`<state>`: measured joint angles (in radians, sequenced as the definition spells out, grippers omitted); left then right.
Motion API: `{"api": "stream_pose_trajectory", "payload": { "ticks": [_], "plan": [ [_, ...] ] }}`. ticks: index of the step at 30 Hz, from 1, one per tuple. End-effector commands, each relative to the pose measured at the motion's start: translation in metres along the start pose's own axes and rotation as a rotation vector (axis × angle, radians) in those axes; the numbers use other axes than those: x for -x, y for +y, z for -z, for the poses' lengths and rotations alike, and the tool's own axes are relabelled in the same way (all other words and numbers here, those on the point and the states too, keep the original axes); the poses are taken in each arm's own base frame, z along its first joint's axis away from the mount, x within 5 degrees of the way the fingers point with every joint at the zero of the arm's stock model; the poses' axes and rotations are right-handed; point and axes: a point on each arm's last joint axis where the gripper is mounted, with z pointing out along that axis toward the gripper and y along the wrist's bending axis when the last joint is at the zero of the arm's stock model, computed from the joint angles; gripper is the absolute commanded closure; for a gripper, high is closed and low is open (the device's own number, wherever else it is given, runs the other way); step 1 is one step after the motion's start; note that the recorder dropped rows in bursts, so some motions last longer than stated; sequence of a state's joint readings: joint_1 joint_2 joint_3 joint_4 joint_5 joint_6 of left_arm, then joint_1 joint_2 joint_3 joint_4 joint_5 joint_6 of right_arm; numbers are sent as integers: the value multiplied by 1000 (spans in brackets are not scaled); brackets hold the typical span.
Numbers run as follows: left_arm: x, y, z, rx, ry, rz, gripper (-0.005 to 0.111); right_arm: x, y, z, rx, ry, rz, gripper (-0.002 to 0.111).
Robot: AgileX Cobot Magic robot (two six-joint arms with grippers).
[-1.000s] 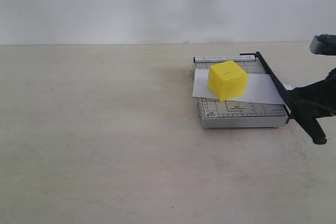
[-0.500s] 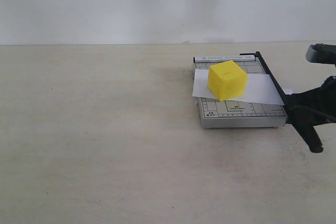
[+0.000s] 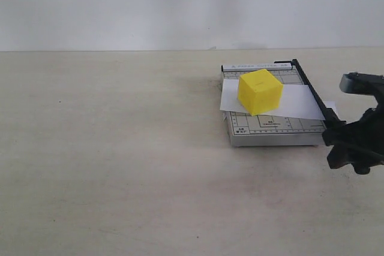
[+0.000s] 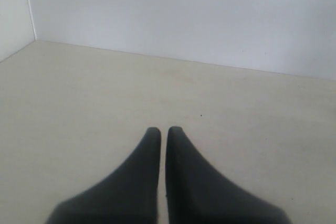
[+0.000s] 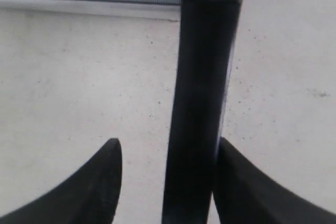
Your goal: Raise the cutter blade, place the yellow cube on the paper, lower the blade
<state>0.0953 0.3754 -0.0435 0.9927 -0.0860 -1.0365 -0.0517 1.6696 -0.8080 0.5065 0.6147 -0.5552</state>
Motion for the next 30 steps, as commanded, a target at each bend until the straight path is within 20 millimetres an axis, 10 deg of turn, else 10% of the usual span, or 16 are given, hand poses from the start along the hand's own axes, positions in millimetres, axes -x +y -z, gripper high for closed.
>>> {"api": "stream_pose_trajectory", "payload": {
  "ticks": [1, 9, 15, 21, 30],
  "plan": [
    [0, 0, 1, -3, -7, -4, 102, 0, 8, 38, -52, -93, 27, 58],
    [0, 0, 1, -3, -7, -7, 102, -28, 38, 133, -88, -358, -23, 61],
    [0, 0, 1, -3, -7, -7, 102, -87, 57, 190, -146, -964, 82, 108],
    [0, 0, 1, -3, -7, -7, 102, -160, 58, 185, -176, -1299, 64, 108],
    [0, 0, 1, -3, -7, -7, 102, -194, 60, 174, -209, -1393, 141, 108]
  ]
}}
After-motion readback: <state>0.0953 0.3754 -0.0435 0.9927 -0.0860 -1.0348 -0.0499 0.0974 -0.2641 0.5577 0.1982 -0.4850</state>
